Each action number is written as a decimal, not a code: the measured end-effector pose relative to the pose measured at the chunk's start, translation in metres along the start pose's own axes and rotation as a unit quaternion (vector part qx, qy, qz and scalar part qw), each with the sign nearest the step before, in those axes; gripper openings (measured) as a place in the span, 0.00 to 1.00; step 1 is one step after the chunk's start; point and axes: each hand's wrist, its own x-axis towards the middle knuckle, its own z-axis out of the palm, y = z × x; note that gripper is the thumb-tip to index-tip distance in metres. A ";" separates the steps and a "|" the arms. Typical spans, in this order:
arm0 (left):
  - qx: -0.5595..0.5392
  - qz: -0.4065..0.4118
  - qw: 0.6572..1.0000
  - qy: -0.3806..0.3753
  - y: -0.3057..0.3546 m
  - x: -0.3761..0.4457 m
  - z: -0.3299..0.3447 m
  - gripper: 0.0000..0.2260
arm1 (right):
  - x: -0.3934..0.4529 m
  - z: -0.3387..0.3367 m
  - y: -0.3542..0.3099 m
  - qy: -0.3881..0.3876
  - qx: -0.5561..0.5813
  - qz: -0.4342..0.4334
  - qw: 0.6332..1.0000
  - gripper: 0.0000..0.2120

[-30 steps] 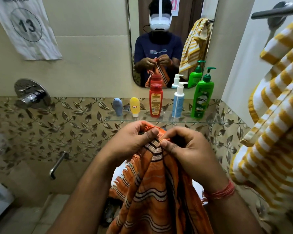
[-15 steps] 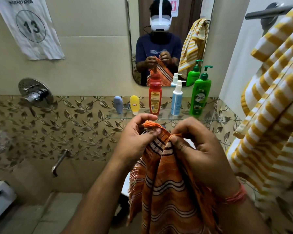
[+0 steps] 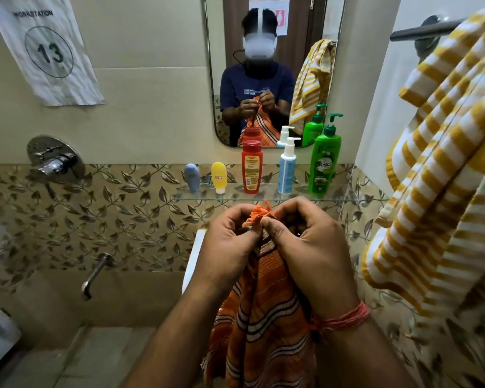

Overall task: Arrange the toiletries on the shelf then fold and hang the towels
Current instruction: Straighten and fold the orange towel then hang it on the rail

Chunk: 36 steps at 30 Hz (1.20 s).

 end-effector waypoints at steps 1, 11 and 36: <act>-0.002 -0.005 1.000 -0.003 0.000 -0.001 -0.001 0.09 | 0.000 0.001 -0.001 0.002 -0.003 0.000 1.000 0.05; -0.116 -0.040 0.991 -0.053 0.004 -0.005 -0.017 0.13 | 0.002 0.011 -0.006 0.016 -0.048 -0.018 0.999 0.10; -0.064 -0.030 0.997 0.018 0.009 0.011 -0.010 0.09 | 0.008 0.001 0.028 -0.093 0.054 0.083 0.991 0.04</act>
